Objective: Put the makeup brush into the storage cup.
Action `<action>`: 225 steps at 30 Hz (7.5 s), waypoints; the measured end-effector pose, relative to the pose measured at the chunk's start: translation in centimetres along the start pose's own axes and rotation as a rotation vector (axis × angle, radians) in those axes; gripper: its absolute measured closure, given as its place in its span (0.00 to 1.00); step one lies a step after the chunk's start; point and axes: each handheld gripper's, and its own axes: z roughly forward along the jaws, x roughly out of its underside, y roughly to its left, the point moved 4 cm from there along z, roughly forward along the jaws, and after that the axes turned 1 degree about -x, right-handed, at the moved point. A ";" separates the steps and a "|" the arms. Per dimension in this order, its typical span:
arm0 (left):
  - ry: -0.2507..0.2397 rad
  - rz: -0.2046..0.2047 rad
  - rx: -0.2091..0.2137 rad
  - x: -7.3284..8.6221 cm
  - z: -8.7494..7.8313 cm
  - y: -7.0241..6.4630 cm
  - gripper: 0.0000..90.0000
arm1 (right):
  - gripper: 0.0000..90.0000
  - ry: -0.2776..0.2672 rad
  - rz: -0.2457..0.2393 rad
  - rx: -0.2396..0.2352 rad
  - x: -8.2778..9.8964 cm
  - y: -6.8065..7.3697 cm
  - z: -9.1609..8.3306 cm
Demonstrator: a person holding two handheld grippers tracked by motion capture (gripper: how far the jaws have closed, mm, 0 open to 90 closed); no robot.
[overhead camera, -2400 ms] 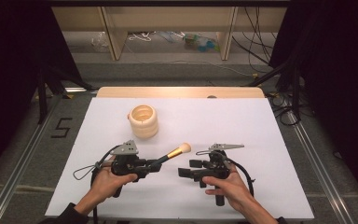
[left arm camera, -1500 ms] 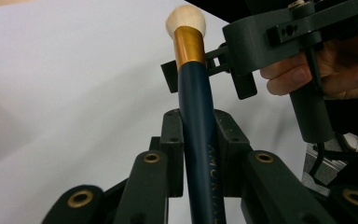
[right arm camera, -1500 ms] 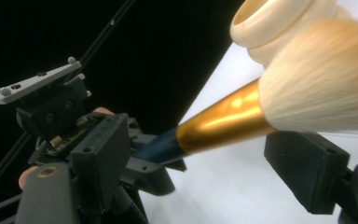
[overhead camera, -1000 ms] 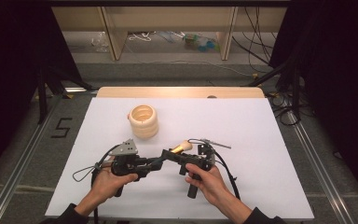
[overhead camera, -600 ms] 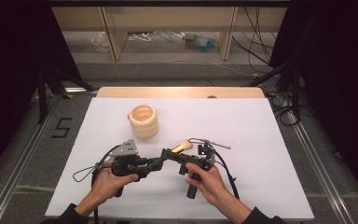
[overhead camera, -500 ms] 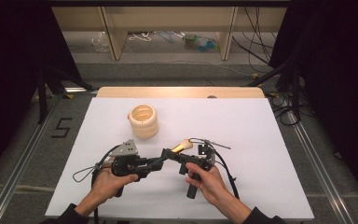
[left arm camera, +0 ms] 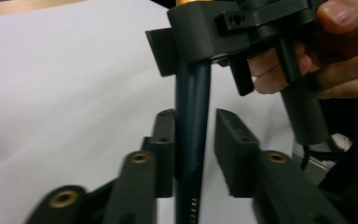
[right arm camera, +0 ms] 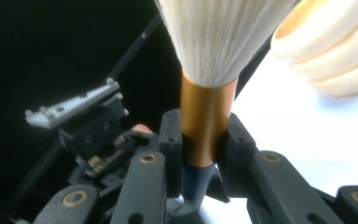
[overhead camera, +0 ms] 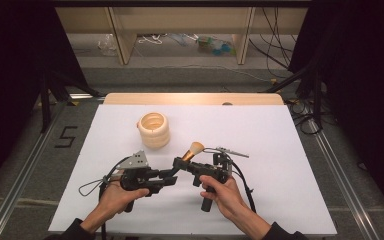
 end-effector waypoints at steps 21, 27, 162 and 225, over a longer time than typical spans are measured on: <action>0.032 0.014 -0.106 2.2 -1.3 0.4 0.28 | 0.82 0.163 -0.482 0.173 -2.8 2.1 -0.8; 0.026 0.042 -0.156 3.0 -2.0 0.6 0.25 | 0.82 0.203 -0.555 0.225 -3.6 1.7 -0.5; -0.028 0.078 -0.214 4.0 -3.0 1.3 0.19 | 0.82 0.364 -0.627 0.447 -13.6 -4.4 16.3; -0.058 0.060 -0.259 3.7 -3.3 1.6 0.18 | 0.24 0.218 -0.716 0.476 -10.4 -0.4 0.7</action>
